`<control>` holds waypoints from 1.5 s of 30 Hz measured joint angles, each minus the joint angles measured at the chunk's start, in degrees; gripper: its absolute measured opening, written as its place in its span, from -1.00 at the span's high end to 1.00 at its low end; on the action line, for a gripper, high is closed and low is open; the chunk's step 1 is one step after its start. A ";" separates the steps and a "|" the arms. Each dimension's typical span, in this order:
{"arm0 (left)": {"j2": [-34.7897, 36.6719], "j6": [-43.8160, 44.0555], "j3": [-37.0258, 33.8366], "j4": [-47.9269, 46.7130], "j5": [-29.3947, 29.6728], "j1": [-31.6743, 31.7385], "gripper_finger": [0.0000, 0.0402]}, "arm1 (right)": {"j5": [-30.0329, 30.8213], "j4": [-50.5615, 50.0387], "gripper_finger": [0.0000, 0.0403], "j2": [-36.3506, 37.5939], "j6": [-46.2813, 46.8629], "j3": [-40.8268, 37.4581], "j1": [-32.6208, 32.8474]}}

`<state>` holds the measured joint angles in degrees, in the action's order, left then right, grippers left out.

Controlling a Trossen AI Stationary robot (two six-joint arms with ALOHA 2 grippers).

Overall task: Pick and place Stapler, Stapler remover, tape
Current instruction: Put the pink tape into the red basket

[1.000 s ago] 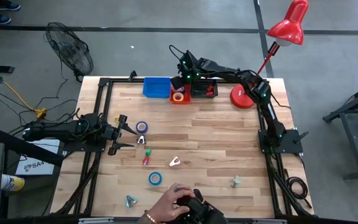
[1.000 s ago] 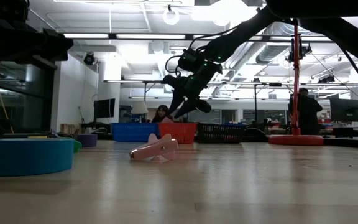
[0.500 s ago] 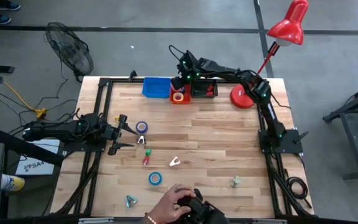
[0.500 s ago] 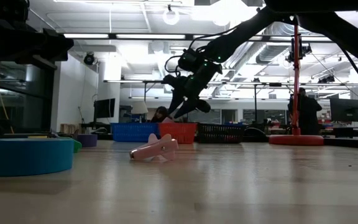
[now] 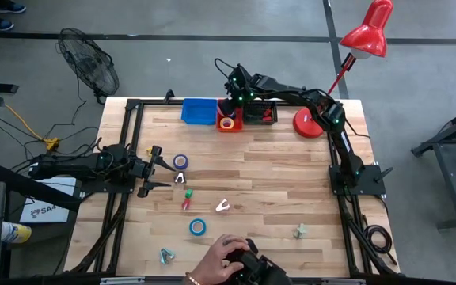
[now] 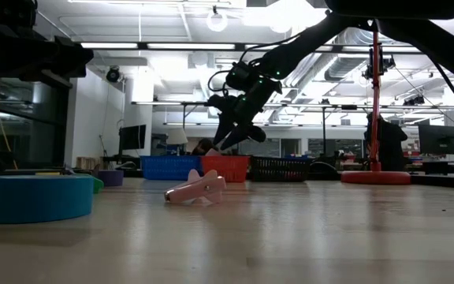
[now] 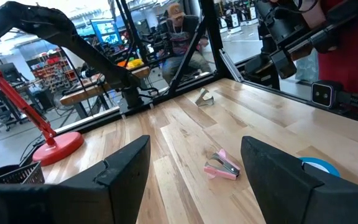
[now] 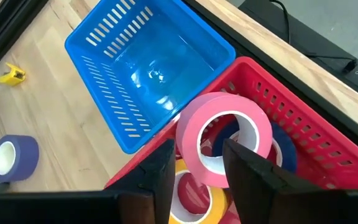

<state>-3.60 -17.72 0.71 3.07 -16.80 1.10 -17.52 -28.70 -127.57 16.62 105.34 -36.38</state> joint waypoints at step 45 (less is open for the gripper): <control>-0.02 -0.02 0.00 -0.02 0.04 0.00 -0.23 | -2.80 -0.80 0.37 0.06 -29.12 -1.38 1.46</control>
<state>-3.62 -17.74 0.71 3.05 -16.75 1.10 -20.32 -29.50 -127.51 -12.49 103.96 -34.92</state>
